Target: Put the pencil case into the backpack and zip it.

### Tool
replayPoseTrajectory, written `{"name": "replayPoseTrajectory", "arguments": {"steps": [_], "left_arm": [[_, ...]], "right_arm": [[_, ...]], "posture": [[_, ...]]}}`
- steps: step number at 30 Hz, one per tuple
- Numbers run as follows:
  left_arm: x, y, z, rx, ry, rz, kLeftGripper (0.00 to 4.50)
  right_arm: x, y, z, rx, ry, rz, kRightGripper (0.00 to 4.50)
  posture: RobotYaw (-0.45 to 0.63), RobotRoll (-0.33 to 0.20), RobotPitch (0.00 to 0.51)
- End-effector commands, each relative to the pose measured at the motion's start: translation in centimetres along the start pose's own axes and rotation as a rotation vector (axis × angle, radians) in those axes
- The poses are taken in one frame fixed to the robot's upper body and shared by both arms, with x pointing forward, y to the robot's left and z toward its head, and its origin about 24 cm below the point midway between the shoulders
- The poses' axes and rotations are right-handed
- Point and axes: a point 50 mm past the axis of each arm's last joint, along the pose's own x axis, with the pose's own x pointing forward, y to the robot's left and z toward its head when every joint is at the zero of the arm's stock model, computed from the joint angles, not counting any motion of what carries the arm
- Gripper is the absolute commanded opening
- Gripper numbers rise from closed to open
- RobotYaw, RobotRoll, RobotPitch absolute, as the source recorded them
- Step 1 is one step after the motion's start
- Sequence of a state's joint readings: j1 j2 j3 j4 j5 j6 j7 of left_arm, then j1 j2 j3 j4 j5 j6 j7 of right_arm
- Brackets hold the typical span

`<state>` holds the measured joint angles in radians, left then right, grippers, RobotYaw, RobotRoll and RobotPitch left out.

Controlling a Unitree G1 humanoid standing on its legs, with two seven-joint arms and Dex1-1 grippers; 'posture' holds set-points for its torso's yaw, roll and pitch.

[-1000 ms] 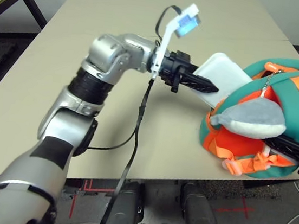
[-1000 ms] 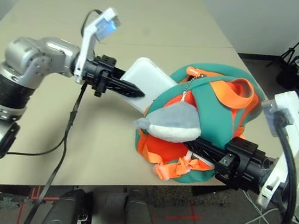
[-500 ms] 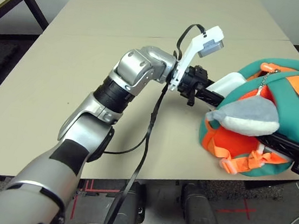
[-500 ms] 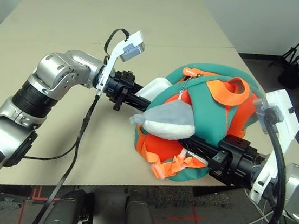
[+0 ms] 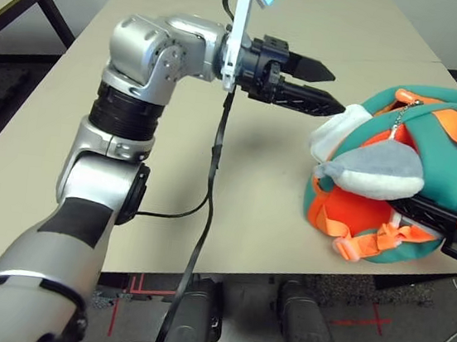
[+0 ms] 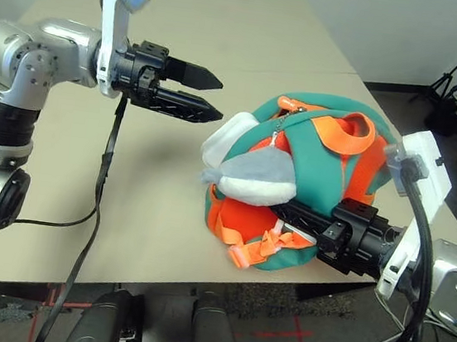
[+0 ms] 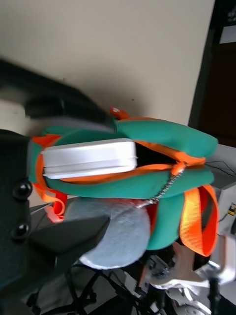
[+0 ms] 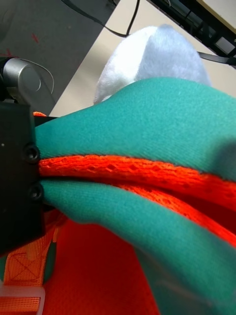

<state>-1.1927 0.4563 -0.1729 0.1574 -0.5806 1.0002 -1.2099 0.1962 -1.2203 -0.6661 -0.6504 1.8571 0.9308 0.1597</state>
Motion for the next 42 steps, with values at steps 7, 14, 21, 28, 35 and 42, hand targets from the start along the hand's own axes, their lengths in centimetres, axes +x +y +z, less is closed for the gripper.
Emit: {"name": "replayPoseTrajectory", "arguments": {"steps": [7, 14, 21, 28, 35, 42], "left_arm": [[1.7, 0.4, -1.8, 0.016, 0.067, -0.029, 0.02], [2.5, 0.8, -2.2, 0.020, 0.083, -0.034, 0.00], [3.3, 1.2, -2.7, 0.011, 0.089, -0.033, 0.00], [5.0, 1.8, -3.4, 0.003, 0.087, -0.030, 0.00], [7.7, 1.6, -3.6, -0.007, 0.055, -0.073, 0.00], [5.2, 1.6, -2.5, 0.100, 0.048, -0.020, 0.00]], "right_arm": [[0.1, 0.3, -0.1, -0.012, -0.003, 0.022, 0.13], [0.1, 0.4, -0.1, -0.011, -0.011, 0.021, 0.13], [0.1, 0.5, -0.1, -0.010, -0.016, 0.019, 0.13], [0.4, 0.6, -0.3, -0.006, -0.015, 0.027, 0.13], [0.5, 0.6, -0.3, -0.002, -0.009, 0.037, 0.13], [0.5, 0.3, -0.3, -0.002, -0.006, 0.034, 0.13]], "posture": [[-0.16, 0.000, 0.083], [-0.17, 0.000, 0.086], [-0.18, 0.000, 0.090], [-0.17, 0.000, 0.098], [-0.17, 0.000, 0.106], [-0.15, 0.000, 0.099]]}}
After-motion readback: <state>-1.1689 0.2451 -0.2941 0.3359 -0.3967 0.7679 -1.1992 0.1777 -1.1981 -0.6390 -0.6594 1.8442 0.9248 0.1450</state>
